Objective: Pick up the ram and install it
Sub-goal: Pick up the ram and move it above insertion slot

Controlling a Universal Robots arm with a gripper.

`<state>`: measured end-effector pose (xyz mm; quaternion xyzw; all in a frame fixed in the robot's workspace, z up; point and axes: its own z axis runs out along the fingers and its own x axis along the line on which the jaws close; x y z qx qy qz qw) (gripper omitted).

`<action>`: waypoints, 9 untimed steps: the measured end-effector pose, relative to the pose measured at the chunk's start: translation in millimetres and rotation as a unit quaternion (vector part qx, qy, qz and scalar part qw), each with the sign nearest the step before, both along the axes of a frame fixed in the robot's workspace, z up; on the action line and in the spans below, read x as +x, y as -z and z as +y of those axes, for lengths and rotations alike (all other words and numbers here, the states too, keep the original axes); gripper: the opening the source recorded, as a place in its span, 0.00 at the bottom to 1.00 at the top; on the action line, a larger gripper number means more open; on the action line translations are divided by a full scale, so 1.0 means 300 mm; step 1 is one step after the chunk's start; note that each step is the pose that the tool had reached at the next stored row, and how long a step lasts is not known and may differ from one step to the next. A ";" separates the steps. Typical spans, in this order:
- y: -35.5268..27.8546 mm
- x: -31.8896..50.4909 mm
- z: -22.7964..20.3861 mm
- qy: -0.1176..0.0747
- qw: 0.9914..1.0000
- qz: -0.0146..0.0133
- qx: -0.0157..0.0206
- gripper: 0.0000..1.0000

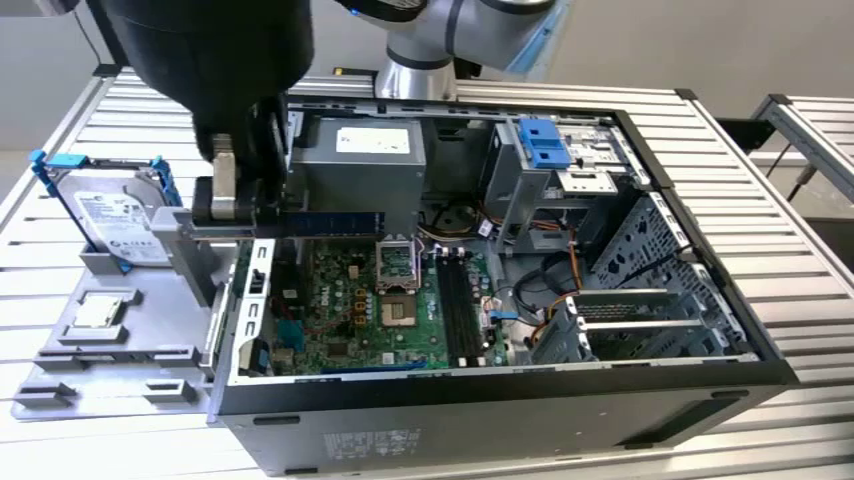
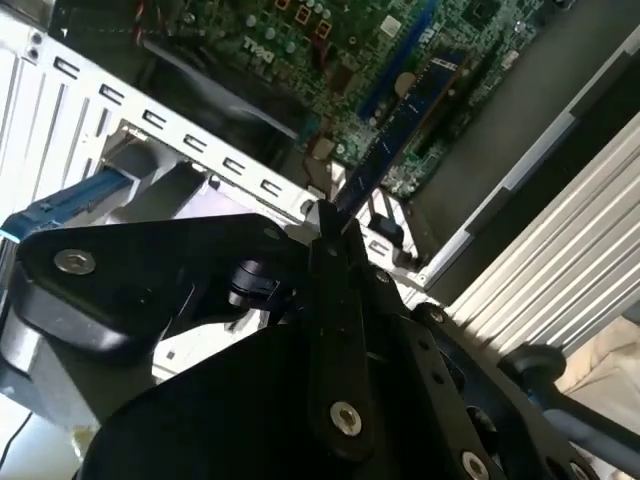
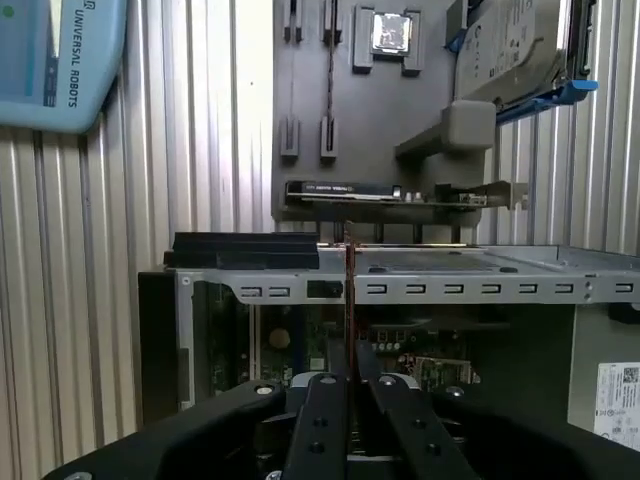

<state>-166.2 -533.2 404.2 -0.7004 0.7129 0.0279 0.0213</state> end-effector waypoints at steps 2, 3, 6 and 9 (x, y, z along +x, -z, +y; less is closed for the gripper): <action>0.000 0.030 0.002 0.000 1.000 0.000 0.000 0.00; 0.000 0.045 0.003 0.000 1.000 0.000 0.000 0.00; 0.000 0.091 0.006 0.000 1.000 0.000 0.000 0.00; 0.001 0.137 0.009 0.000 1.000 0.000 0.000 0.00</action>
